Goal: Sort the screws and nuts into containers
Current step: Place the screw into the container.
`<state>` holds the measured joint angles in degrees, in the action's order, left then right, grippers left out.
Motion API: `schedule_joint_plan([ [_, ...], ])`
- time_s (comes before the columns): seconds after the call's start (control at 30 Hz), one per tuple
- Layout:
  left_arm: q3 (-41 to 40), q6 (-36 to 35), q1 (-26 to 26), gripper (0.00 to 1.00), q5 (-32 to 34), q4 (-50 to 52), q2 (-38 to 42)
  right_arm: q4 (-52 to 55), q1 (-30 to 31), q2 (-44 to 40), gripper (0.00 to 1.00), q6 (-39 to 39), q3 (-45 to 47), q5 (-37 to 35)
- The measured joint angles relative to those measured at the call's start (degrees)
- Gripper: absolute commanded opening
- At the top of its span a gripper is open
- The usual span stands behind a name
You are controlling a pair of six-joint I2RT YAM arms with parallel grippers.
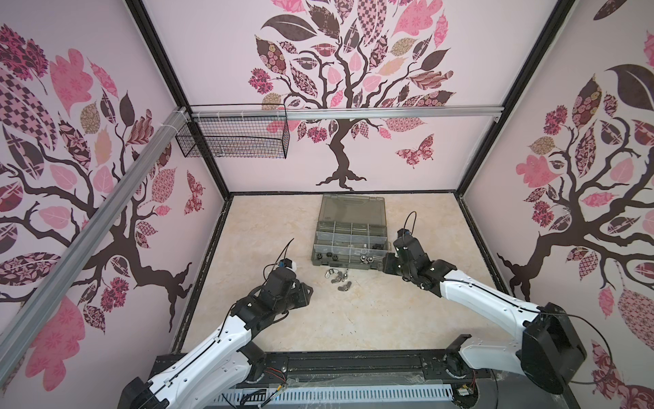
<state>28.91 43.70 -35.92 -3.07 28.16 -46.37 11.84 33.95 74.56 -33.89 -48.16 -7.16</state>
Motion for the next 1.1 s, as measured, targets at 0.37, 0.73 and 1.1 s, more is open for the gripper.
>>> schedule_joint_plan([
  [0.37, -0.68, 0.98, -0.11, 0.30, 0.04, -0.02, 1.62, -0.59, 0.00, 21.27, 0.09, 6.40, -19.21, -1.73],
  [0.73, -0.98, 1.51, -0.11, 0.30, 0.20, 0.07, 2.51, 0.87, 0.00, 27.23, 0.45, 8.24, -23.10, -2.27],
  [1.1, -1.33, 1.55, -0.11, 0.30, 0.24, 0.20, 2.95, 1.33, 0.00, 24.94, 0.53, 8.41, -21.14, -2.43],
])
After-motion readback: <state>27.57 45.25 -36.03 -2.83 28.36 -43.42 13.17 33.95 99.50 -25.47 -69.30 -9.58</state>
